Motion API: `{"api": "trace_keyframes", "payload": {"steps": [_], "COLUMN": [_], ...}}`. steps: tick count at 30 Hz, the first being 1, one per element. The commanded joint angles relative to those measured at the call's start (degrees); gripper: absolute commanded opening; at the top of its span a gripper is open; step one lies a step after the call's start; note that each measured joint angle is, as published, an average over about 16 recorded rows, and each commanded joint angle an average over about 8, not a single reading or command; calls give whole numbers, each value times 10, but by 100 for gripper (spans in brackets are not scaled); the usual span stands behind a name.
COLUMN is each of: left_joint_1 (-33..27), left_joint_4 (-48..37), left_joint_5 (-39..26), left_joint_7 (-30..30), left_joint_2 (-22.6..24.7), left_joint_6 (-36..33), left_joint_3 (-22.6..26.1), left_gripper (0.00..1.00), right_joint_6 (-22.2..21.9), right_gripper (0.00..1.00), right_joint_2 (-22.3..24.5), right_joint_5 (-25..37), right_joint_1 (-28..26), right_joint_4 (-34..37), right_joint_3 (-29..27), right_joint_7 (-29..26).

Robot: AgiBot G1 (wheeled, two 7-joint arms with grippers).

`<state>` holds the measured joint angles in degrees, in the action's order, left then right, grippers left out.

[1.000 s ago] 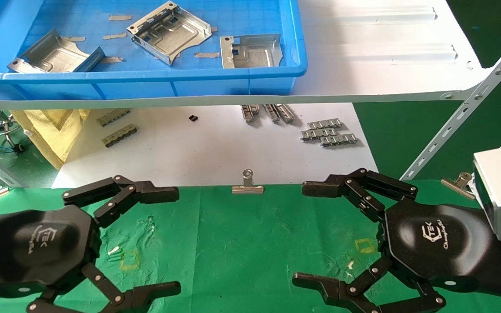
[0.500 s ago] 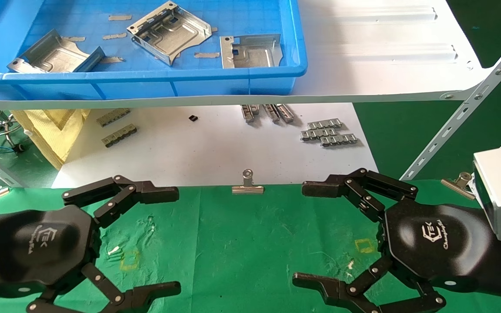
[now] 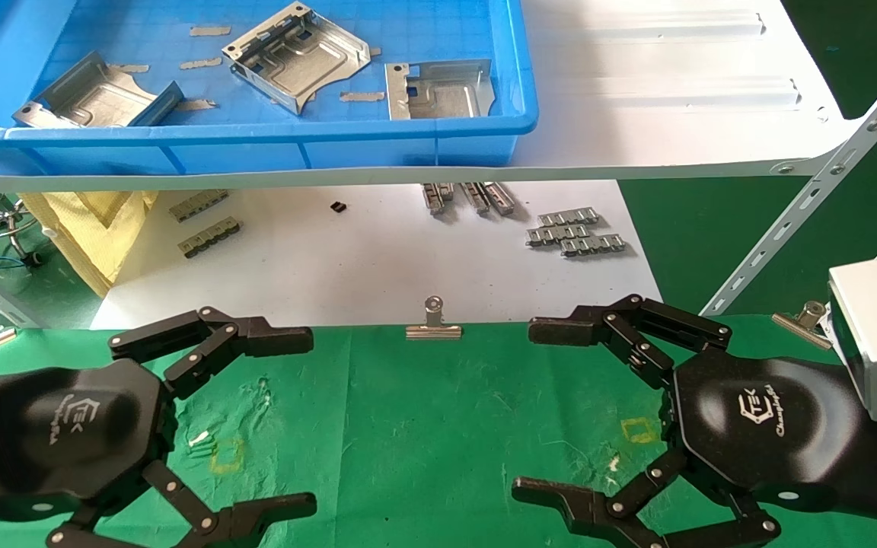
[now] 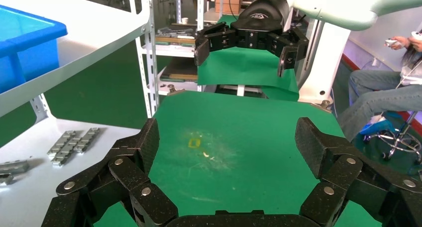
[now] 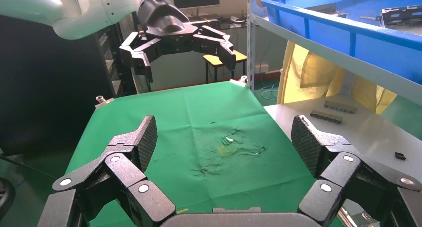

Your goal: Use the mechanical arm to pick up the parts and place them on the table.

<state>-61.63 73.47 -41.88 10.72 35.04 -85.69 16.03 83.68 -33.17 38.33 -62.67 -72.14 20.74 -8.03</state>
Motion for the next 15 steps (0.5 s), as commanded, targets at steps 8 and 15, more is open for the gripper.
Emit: {"api": "trace_keyframes", "payload": {"steps": [8,15], "left_joint_1": [0,0], "left_joint_4": [0,0], "left_joint_5": [0,0], "left_joint_7": [0,0], "left_joint_2": [0,0], "left_joint_6": [0,0], "left_joint_3": [0,0], "left_gripper": [100,100], "right_joint_6": [0,0], "right_gripper": [100,100], "right_joint_2": [0,0], "right_joint_5": [0,0], "right_joint_1": [0,0], "right_joint_4": [0,0], "right_joint_3": [0,0], "right_joint_7": [0,0]}}
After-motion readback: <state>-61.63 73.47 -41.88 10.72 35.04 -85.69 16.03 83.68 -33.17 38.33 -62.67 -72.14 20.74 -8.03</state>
